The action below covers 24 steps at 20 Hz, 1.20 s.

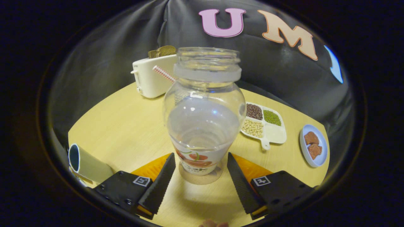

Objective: Take the bottle from table, then pour the juice into the cup, finally place the bottle on the coaster

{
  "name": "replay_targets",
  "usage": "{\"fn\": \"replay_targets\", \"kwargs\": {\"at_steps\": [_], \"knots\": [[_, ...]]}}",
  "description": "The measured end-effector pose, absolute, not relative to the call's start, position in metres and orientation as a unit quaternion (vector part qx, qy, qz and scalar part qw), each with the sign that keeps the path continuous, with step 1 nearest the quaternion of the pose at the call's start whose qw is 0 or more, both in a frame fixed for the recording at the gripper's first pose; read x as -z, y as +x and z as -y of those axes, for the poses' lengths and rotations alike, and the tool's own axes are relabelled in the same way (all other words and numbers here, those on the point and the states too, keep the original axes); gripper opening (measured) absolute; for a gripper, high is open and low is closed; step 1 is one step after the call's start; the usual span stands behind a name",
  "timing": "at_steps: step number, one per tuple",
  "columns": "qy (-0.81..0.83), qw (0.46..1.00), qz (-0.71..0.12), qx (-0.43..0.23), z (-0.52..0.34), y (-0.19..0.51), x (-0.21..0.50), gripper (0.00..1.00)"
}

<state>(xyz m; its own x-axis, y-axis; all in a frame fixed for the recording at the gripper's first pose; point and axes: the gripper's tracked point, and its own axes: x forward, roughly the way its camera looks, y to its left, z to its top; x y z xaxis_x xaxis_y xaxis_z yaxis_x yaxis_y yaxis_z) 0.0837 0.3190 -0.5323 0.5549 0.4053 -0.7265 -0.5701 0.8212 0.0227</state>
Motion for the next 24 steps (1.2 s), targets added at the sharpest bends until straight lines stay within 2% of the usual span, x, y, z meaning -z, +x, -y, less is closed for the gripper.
{"fn": "replay_targets", "kwargs": {"at_steps": [14, 24], "knots": [[-0.111, 0.877, -0.379, -0.272, -0.281, 0.039, 0.511, 1.0], [-0.042, 0.923, -0.317, -0.216, -0.219, -0.006, 0.397, 1.0]]}}
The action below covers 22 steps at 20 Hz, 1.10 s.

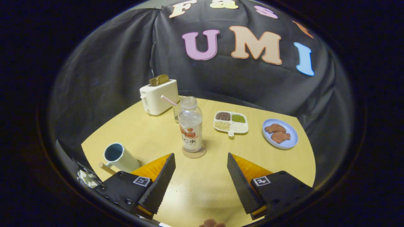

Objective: Take the bottle from table, then pour the juice into the cup, finally place the bottle on the coaster

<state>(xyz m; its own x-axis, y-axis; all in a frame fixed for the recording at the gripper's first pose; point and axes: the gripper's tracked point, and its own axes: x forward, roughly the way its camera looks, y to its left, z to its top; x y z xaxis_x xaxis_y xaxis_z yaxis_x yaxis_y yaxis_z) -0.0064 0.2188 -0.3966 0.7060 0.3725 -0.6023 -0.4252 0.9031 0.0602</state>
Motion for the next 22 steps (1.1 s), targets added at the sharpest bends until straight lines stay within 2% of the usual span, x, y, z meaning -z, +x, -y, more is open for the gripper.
{"fn": "replay_targets", "kwargs": {"at_steps": [6, 16, 22], "knots": [[-0.036, 0.951, -0.243, -0.185, -0.185, -0.018, 0.311, 1.0], [0.029, 0.993, -0.064, -0.097, -0.118, 0.0, 0.1, 1.0], [0.029, 0.998, -0.031, -0.044, -0.054, 0.022, 0.022, 1.0]]}}
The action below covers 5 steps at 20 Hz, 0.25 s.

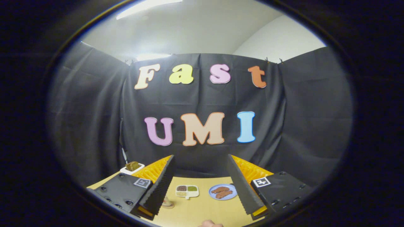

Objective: Take the bottle from table, then pour the juice into the cup, finally place the bottle on the coaster

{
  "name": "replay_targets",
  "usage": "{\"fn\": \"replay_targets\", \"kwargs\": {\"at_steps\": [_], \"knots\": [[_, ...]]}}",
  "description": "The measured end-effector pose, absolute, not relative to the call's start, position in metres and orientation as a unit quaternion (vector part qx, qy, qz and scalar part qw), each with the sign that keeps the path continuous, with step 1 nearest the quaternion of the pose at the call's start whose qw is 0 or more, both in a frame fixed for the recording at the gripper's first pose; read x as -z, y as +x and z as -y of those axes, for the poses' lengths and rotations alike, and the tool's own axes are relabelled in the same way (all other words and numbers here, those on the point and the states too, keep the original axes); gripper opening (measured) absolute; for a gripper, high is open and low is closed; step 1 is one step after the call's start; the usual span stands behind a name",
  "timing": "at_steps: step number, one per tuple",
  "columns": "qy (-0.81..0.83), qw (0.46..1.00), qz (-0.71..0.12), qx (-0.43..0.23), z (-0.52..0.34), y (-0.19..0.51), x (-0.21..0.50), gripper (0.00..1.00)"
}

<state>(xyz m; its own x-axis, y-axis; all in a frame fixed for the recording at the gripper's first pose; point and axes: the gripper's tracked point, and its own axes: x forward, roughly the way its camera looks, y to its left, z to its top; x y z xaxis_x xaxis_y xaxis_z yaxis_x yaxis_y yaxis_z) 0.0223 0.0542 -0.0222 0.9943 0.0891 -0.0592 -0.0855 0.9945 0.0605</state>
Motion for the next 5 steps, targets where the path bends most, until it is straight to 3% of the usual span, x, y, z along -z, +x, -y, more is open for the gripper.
{"fn": "replay_targets", "kwargs": {"at_steps": [5], "knots": [[0.038, 0.999, -0.023, -0.028, -0.019, 0.032, -0.001, 1.0]]}}
